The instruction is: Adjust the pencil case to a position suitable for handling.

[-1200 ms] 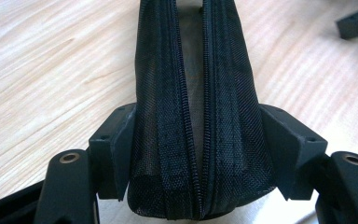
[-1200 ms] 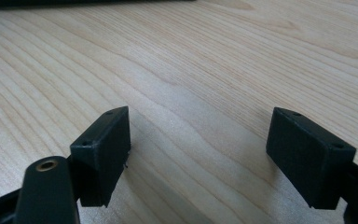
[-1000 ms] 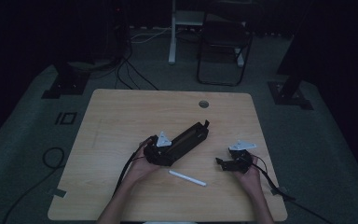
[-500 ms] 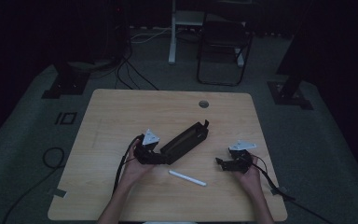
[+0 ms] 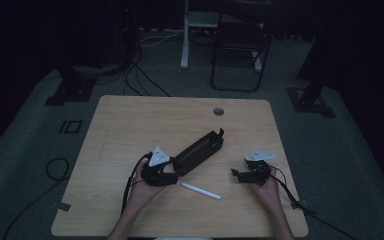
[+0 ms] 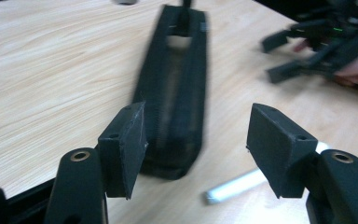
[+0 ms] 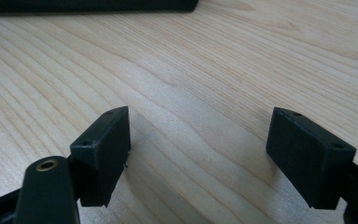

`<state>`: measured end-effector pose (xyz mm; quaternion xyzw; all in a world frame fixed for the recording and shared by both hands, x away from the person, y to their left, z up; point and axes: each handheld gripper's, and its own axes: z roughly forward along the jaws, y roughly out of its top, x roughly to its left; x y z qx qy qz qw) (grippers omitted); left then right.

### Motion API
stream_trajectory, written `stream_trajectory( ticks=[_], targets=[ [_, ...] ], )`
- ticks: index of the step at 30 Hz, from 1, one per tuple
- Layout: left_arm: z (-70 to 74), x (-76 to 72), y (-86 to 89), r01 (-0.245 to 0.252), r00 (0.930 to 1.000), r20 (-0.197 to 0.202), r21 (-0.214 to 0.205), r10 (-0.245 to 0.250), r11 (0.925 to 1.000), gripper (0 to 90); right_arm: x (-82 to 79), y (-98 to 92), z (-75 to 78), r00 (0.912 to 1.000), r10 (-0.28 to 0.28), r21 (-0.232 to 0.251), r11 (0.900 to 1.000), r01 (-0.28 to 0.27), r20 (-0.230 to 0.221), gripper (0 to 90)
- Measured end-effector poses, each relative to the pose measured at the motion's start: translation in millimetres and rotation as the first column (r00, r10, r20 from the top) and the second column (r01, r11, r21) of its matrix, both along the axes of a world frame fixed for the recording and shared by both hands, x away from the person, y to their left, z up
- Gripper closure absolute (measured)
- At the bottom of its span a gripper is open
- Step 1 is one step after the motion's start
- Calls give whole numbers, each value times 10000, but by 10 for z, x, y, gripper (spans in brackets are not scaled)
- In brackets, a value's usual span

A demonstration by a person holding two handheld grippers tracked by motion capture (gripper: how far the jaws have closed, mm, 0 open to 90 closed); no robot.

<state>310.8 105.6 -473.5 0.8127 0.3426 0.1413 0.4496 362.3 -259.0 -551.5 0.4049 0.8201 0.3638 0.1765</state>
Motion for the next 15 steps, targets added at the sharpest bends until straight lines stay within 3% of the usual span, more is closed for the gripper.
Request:
stream_trajectory(
  ticks=[3, 5, 10, 15],
  targets=[
    [6, -59, -124, 575, 9983, 19, 227, -576, 9981, 382, -1, 1, 0, 10000, 6, 2, 10000, -6, -2, 213],
    [-20, -82, -209, 1136, 9935, -145, 360, -1132, 9929, 382, -1, 1, 0, 10000, 3, 1, 10000, -3, -3, 214],
    [-140, -119, -384, 1732, 9845, -443, 931, -1697, 9805, 364, -1, 0, 0, 10000, 6, -4, 10000, -6, -1, 214],
    [-240, -80, -442, 2146, 9745, -861, 858, -2074, 9729, 365, -1, 1, 0, 10000, 6, 1, 10000, -6, 1, 214]
  ],
)
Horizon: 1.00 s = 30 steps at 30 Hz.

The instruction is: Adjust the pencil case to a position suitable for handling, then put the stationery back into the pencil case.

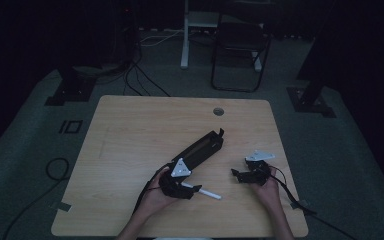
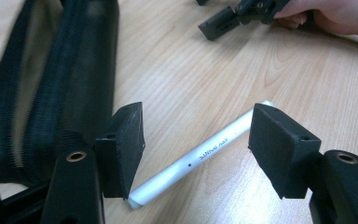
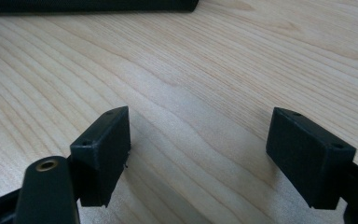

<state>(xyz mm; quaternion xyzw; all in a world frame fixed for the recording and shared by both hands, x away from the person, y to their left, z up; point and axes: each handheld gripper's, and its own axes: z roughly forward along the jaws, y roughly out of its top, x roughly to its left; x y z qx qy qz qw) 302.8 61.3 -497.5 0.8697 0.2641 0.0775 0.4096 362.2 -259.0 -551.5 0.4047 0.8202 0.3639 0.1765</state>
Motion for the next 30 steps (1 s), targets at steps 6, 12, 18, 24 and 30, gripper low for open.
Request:
stream_trajectory(
  ticks=[6, 12, 18, 24, 30],
  targets=[
    [-131, 47, -62, 215, 9994, -272, 243, -209, 9995, 368, 0, 0, 0, 10000, -3, 0, 10000, 3, -5, 214],
    [-239, 48, -141, 224, 9997, -53, 747, -221, 9970, 344, 0, 0, 0, 10000, 5, -3, 10000, -5, -3, 214],
    [-317, 39, -233, 272, 9986, 409, 1187, -322, 9926, 323, 0, 0, 0, 10000, -2, 1, 10000, 2, -2, 213],
    [-376, 33, -286, 384, 9979, 468, 1472, -458, 9884, 313, 0, 0, 0, 10000, -1, 2, 10000, 1, -5, 214],
    [-428, 9, -277, 703, 9971, 173, 1559, -739, 9853, 347, 0, 0, 0, 10000, 4, -2, 10000, -4, -3, 214]
  ],
)
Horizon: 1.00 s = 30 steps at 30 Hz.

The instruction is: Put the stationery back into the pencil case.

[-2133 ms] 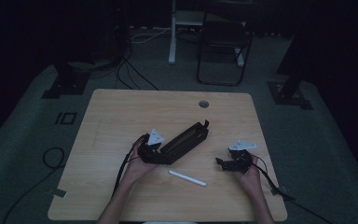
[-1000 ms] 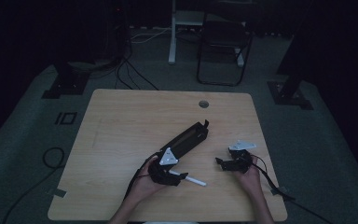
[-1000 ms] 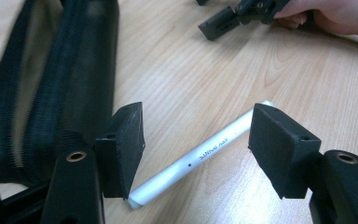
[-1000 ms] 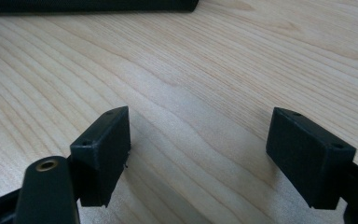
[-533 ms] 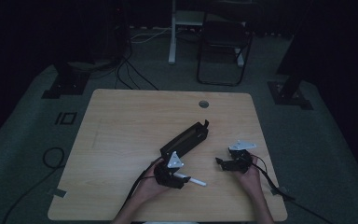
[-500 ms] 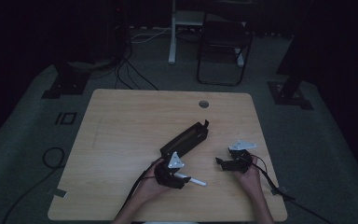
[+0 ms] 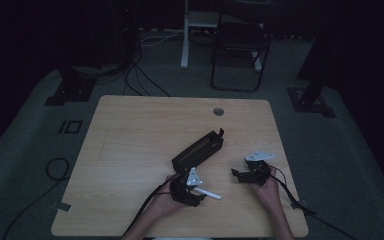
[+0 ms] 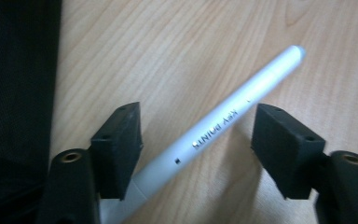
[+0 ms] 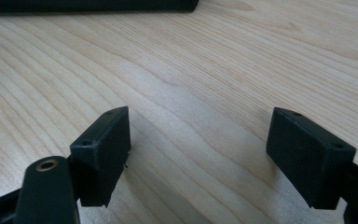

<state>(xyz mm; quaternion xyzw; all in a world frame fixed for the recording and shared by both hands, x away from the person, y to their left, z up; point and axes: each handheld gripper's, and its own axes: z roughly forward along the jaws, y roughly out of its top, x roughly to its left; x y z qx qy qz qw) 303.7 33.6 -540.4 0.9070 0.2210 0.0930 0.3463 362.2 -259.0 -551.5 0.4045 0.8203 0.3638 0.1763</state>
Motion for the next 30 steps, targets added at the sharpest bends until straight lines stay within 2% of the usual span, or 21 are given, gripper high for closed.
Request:
stream_trajectory(
  ticks=[1, 4, 17, 21, 25, 30],
  targets=[
    [2, -4, 10, -6, 10000, 6, -10, 6, 10000, 351, 0, 1, 0, 10000, -5, 5, 10000, 5, -1, 214],
    [14, -14, 61, 70, 10000, -2, -3, -70, 10000, 450, 0, 0, 0, 10000, -2, 1, 10000, 2, 5, 213],
    [34, -20, 212, 260, 9996, -97, -14, -260, 9997, 638, 0, 0, 0, 10000, -2, 1, 10000, 2, 2, 214],
    [38, -4, 273, 212, 9997, -127, -16, -212, 9998, 730, 0, 0, 0, 10000, -3, 1, 10000, 3, 2, 214],
    [40, 2, 320, 155, 9998, -118, -8, -155, 9999, 764, 0, 0, 0, 10000, -2, 3, 10000, 2, 3, 213],
    [38, -1, 354, 117, 9999, -43, 24, -117, 9999, 734, -1, 0, 0, 10000, -3, 4, 10000, 3, -1, 213]
  ],
)
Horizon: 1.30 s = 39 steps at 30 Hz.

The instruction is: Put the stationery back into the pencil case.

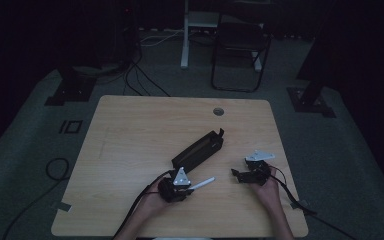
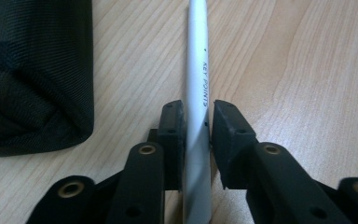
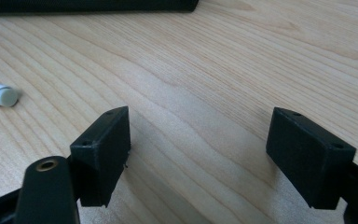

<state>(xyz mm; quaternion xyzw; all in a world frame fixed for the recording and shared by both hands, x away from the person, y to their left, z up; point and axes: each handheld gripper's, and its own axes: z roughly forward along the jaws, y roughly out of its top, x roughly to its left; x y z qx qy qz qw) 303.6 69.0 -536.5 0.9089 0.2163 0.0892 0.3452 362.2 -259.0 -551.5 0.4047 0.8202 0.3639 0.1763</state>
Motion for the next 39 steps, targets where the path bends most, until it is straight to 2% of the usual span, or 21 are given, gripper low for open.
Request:
stream_trajectory(
  ticks=[4, 7, 14, 19, 24, 31, 39],
  targets=[
    [0, 2, 12, -21, 10000, -61, -35, 21, 10000, 738, 0, 0, 0, 10000, 1, 2, 10000, -1, 5, 214],
    [1, 11, 27, -42, 9999, -96, -49, 42, 10000, 783, 0, 0, 0, 10000, 2, -1, 10000, -2, 4, 213],
    [4, 9, 25, -201, 9996, -179, -71, 199, 9998, 791, 1, 0, 0, 10000, 2, 2, 10000, -2, -5, 213],
    [5, 6, 7, -307, 9995, -79, -15, 307, 9995, 792, 1, 0, 0, 10000, 3, 2, 10000, -3, -5, 213],
    [13, 13, 0, -203, 9997, -98, 62, 204, 9998, 792, 1, -1, 0, 10000, 4, 2, 10000, -4, -2, 213],
    [28, 2, 8, -283, 9996, -26, -28, 283, 9996, 792, 1, 0, 1, 10000, -1, 4, 10000, 1, -9, 213],
    [151, -18, 62, -422, 9991, 29, -606, 424, 9973, 792, 1, -1, 0, 10000, 4, 2, 10000, -4, -5, 213]
  ],
)
